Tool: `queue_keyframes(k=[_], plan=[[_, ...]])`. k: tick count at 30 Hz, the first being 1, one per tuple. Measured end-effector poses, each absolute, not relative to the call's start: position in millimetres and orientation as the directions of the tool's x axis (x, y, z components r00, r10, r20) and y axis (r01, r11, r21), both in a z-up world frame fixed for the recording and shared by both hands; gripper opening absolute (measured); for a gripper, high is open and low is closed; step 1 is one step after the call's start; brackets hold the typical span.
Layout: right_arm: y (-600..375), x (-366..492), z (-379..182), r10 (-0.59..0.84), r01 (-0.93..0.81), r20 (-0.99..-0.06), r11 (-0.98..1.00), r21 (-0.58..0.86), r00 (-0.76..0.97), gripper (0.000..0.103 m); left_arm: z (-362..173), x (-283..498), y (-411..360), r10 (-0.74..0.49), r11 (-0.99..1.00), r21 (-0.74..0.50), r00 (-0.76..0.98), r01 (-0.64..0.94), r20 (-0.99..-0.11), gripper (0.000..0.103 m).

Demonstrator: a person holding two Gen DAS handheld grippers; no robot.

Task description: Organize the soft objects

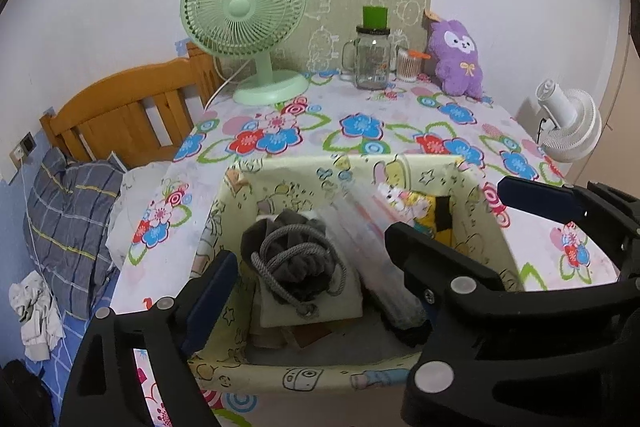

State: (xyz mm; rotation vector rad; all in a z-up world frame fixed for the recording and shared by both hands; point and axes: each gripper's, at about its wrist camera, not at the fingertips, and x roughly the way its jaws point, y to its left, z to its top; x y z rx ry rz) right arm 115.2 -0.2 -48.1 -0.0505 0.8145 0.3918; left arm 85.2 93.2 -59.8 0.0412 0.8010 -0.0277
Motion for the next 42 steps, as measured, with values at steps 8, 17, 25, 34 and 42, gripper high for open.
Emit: queue_keyframes(k=[8,17,25,34,42], plan=[[-18.9,109.1,-32.7,0.312,-0.332,-0.684,0.937,0.109,0.659,0.089,-43.1,81.0,76.7,-0.012,0.999,0.029,0.724,0.044,-0.69,0.092],[-44.8,98.8,-14.1,0.289,-0.286,-0.648,0.951,0.114,0.704,0.092,-21.9,72.6,54.1,-0.021,0.998,0.035,0.76,0.058,-0.649,0.096],[-71.8,87.5,1.7,0.27,-0.251,-0.605,0.961,0.118,0.749,0.095,-4.4,63.4,31.0,-0.029,0.997,0.043,0.788,0.07,-0.615,0.099],[-105.9,68.2,20.7,0.242,-0.206,-0.549,0.97,0.126,0.8,0.096,16.0,49.1,6.2,-0.043,0.996,0.042,0.819,0.081,-0.572,0.102],[-136.8,48.4,37.3,0.2,-0.155,-0.5,0.979,0.131,0.843,0.097,29.1,35.6,-15.4,-0.053,0.994,0.049,0.838,0.095,-0.544,0.103]])
